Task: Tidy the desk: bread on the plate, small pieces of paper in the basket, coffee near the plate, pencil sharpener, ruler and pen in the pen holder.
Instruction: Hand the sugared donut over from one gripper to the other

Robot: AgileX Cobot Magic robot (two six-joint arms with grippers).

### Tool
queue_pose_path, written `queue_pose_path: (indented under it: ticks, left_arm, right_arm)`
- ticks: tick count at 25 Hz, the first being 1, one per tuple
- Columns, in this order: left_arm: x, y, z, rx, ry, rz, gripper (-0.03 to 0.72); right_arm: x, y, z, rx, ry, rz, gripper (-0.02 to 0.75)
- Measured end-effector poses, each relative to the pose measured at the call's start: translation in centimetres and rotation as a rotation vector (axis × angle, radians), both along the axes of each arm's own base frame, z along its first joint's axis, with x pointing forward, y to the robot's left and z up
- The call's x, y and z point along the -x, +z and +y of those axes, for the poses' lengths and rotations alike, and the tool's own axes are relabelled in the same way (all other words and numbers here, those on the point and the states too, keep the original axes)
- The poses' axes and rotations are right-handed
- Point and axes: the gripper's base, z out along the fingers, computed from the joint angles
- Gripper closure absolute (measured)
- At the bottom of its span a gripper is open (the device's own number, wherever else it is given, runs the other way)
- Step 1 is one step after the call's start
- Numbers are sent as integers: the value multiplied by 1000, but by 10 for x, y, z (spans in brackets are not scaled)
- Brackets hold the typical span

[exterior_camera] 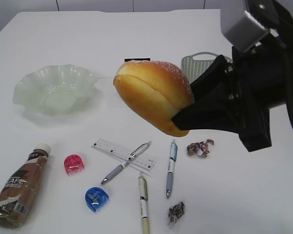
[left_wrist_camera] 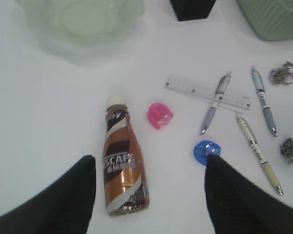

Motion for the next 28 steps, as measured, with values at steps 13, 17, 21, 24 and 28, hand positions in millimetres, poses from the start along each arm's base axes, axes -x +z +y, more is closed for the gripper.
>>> queue_pose_path:
  ticks: [13,17,21,24,28]
  left_arm:
    - [-35,4,-26,42,-329,-222,178]
    - [-42,8,-33,16,-452,-350,179]
    - [-48,9,-40,-44,-590,-484,179]
    - [-52,10,-45,-66,-666,-570,179]
    - [-53,10,-57,-103,-763,-676,178]
  right_arm:
    - [-1,0,0,-2,-9,-2,456]
    - [-2,0,0,-7,-27,4,456]
    - [-3,1,-1,-9,-40,2,456]
    - [-5,-1,0,-11,-50,6,456]
    - [-9,-4,2,-26,-60,24,456]
